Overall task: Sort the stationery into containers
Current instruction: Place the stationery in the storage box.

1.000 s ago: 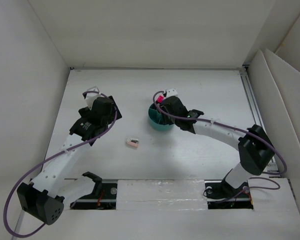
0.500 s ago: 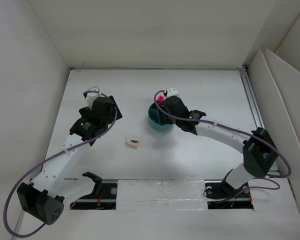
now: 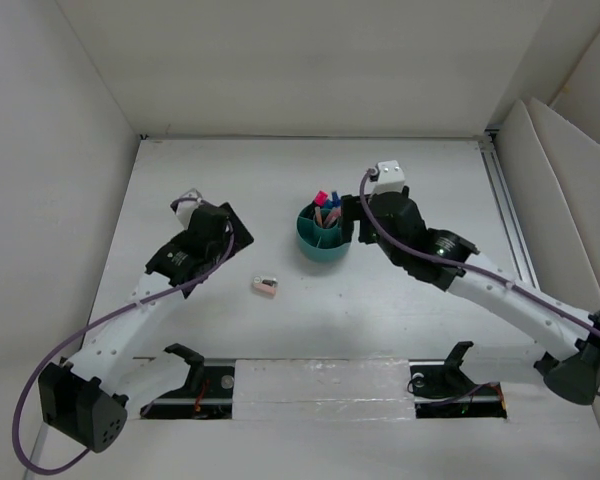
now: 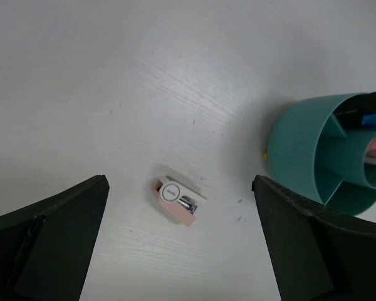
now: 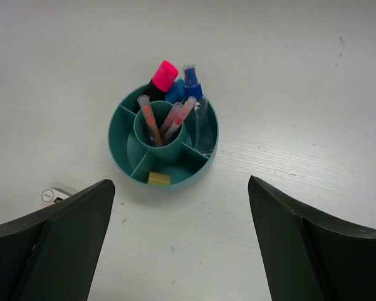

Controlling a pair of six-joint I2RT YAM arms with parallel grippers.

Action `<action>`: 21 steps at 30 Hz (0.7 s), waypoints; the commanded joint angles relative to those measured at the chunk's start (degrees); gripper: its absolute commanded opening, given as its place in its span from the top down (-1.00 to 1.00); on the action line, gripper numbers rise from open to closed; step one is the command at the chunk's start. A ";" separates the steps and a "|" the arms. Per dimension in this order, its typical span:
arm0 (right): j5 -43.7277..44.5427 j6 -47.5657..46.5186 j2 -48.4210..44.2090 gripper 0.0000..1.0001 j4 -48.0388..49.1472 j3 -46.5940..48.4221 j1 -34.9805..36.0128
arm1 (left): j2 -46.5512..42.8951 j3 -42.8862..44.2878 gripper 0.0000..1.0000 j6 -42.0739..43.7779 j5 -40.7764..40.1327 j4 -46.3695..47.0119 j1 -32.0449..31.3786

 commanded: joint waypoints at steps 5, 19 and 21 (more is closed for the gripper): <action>1.52 0.38 -5.23 -0.87 -1.90 -1.04 1.11 | 0.99 -8.95 -1.00 -21.87 3.87 2.36 -6.82; -1.21 0.90 -4.78 -0.87 -0.14 -2.80 1.64 | 7.49 -10.09 -1.00 -43.51 -2.37 -3.28 -14.39; -1.82 0.90 -4.79 -0.87 -0.14 -2.80 1.64 | 9.77 -10.09 -1.00 -43.52 -2.90 -2.75 -13.87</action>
